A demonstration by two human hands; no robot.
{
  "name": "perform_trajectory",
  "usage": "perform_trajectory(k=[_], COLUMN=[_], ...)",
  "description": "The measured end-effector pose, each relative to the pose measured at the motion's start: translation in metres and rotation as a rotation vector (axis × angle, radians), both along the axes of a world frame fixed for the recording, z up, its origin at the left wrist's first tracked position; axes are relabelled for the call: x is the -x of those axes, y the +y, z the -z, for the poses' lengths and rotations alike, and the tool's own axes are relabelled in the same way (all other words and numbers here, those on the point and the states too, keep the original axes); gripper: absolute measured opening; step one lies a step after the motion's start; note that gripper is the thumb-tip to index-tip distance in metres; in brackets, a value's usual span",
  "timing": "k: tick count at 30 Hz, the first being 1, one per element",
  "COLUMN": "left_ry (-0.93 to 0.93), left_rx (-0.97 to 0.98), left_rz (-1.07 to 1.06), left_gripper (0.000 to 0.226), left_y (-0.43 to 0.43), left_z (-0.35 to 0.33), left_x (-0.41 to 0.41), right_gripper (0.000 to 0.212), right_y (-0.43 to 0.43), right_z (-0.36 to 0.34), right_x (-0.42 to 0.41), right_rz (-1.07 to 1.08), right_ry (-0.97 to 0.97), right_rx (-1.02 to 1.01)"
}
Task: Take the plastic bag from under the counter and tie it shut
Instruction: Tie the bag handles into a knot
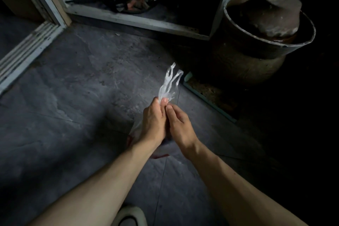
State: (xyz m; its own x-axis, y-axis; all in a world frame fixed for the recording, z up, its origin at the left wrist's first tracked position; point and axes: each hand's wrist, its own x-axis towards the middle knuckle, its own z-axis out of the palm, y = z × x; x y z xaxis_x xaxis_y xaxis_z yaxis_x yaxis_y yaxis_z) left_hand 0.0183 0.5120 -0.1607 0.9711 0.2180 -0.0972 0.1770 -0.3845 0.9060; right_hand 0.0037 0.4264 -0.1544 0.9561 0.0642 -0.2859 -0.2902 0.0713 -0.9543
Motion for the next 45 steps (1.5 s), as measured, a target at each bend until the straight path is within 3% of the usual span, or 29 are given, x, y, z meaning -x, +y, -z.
perform_trajectory(k=[9, 16, 21, 29, 35, 39, 43, 45], left_ry=[0.018, 0.096, 0.139, 0.085, 0.141, 0.173, 0.184, 0.202], left_rx=[0.160, 0.132, 0.142, 0.388, 0.438, 0.451, 0.470, 0.492], left_rz=[-0.046, 0.115, 0.172, 0.096, 0.003, 0.057, 0.040, 0.008], left_gripper=[0.038, 0.025, 0.028, 0.022, 0.019, 0.020, 0.023, 0.025], left_y=[-0.005, -0.002, 0.003, 0.007, 0.007, 0.004, 0.000, 0.001], left_z=[0.001, 0.011, 0.014, 0.011, 0.010, 0.011, 0.012, 0.011], left_x=[-0.002, -0.003, -0.001, 0.007, 0.006, 0.008, 0.012, 0.013], right_gripper=[0.028, 0.022, 0.014, 0.013, 0.010, 0.029, 0.017, 0.025], right_y=[0.006, -0.006, -0.009, -0.006, -0.005, -0.001, 0.004, 0.006], right_z=[-0.002, -0.001, 0.006, 0.012, 0.010, 0.004, -0.003, -0.003], right_x=[-0.001, -0.003, -0.007, -0.007, -0.005, -0.004, -0.005, -0.005], right_rz=[0.050, 0.110, 0.165, 0.225, 0.296, 0.233, 0.243, 0.257], right_ry=[-0.039, -0.068, -0.009, 0.066, 0.102, 0.074, 0.040, 0.033], right_rx=[-0.090, -0.057, -0.056, -0.036, -0.056, -0.106, -0.145, -0.156])
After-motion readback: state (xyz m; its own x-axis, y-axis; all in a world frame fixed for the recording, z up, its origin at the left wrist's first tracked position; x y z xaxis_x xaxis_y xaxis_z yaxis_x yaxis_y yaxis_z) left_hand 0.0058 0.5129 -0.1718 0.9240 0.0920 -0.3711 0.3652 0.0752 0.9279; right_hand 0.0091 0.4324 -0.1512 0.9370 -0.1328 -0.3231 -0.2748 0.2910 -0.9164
